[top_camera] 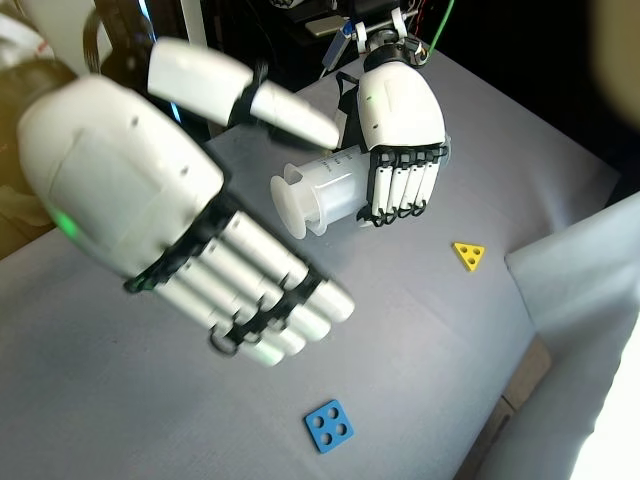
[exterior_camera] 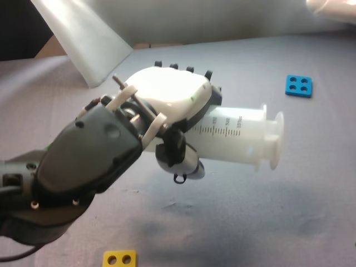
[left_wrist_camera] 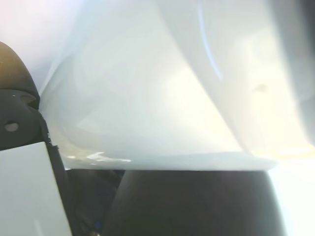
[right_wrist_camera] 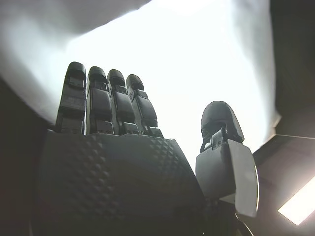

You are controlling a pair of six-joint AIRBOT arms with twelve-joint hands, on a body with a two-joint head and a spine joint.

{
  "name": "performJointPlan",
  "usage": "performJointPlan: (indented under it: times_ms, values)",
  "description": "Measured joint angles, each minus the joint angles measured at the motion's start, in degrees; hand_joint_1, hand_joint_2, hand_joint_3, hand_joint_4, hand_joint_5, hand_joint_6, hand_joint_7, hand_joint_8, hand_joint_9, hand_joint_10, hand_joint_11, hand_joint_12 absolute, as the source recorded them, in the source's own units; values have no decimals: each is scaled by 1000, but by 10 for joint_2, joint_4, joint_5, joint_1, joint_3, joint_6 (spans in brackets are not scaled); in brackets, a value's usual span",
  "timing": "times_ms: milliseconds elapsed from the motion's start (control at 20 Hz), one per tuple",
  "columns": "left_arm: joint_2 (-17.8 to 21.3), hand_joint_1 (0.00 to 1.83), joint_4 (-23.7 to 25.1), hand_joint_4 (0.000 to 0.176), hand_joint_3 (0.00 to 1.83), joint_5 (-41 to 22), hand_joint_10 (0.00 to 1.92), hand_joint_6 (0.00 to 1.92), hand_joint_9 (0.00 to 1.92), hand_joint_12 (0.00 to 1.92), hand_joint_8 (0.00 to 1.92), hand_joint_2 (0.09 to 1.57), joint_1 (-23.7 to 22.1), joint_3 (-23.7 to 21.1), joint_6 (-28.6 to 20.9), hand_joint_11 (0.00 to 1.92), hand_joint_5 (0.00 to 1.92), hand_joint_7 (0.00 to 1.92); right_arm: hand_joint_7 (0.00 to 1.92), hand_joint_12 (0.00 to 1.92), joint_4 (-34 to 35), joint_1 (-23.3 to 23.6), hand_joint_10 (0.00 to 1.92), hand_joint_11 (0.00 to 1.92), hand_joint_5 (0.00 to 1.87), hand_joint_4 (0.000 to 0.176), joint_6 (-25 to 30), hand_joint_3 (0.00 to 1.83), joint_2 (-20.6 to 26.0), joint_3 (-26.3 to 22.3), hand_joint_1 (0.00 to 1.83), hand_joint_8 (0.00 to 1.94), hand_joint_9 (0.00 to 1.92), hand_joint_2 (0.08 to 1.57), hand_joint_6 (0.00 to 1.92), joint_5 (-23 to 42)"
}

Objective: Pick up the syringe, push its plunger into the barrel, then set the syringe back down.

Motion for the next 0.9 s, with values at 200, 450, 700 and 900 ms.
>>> performJointPlan:
  times_ms: [200,450,700,900]
  values:
    - [-9,1373,45,0,1,0,1189,1059,915,1059,921,1113,35,7,-43,698,901,1004,40,4,-11,-27,8,9,64,0,-16,5,0,53,0,5,25,1195,3,85]
    - [-19,1374,95,0,0,12,1190,1051,914,1079,904,1111,75,15,-82,705,919,1005,21,0,-82,-40,0,0,46,0,-174,3,-8,97,0,0,0,1194,0,168]
    - [-26,1373,126,0,1,12,1183,1065,921,1045,952,1116,101,23,-112,726,893,988,43,2,-97,-32,6,5,69,0,-360,4,-13,94,0,7,21,1198,7,254]
    - [-28,1374,130,0,0,12,1198,1019,910,1083,954,1113,107,23,-113,687,918,992,30,0,-106,-32,1,0,57,0,-405,2,-15,90,0,0,3,1195,1,332]
